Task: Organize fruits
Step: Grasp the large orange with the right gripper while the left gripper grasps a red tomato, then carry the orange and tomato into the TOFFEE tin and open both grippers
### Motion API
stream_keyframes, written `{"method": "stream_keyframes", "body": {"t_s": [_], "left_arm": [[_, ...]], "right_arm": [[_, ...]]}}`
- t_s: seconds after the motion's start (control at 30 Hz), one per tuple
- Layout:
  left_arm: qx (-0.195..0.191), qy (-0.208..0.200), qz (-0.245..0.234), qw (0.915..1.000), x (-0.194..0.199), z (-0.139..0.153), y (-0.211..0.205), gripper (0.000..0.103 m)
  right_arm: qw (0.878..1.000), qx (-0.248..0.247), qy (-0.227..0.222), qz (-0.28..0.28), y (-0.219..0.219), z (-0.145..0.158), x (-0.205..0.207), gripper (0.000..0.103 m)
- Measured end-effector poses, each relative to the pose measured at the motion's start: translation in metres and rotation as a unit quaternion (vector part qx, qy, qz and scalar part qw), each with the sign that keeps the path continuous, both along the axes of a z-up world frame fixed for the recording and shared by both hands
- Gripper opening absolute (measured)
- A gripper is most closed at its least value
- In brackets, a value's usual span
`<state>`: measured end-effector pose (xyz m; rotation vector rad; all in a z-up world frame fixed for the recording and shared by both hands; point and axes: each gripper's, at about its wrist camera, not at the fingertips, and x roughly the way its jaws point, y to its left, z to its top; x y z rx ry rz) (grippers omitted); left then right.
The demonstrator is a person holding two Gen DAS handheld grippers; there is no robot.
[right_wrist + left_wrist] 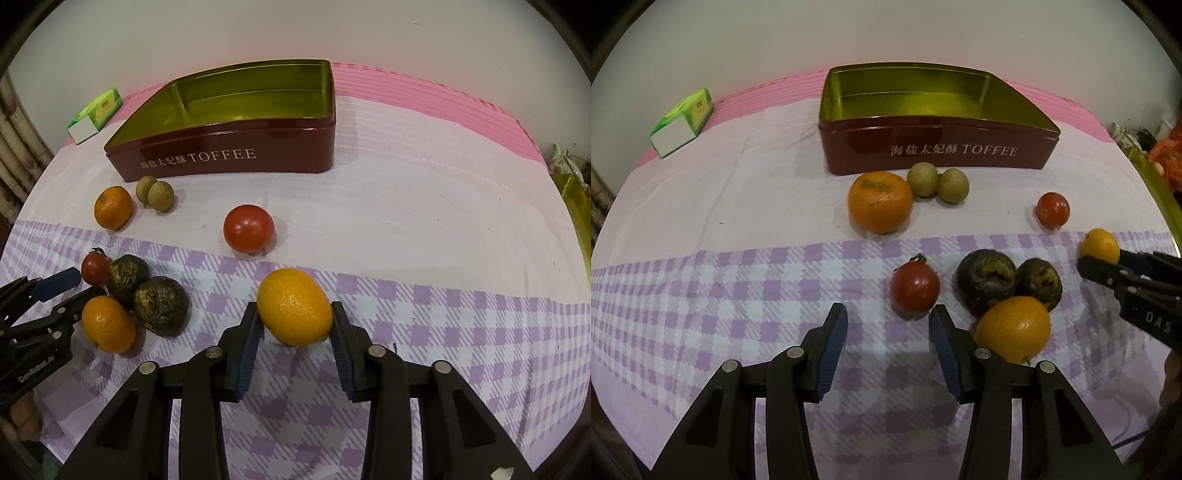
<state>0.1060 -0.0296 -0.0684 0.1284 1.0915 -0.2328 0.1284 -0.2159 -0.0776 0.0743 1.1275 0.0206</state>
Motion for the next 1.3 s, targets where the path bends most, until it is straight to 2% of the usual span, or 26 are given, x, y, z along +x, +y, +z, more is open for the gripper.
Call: {"method": "stream_keyframes", "body": {"t_s": [0.57,0.93,1.3], "left_arm": [[-0.002,-0.007,0.0,1.0,0.023,-0.002,-0.012,0.047],[-0.003,-0.012,-0.001,0.9999,0.017,0.0,-0.012,0.029],[-0.002,-0.013,0.0,0.9999,0.014,0.0,-0.012,0.028]], "right_arm": [[1.0,0.003,-0.001,-0.002,0.0,0.0,0.0,0.035],[1.0,0.003,-0.002,-0.003,-0.001,0.001,0.002,0.035],[1.0,0.0,-0.003,-0.003,-0.001,0.001,0.002,0.035]]}}
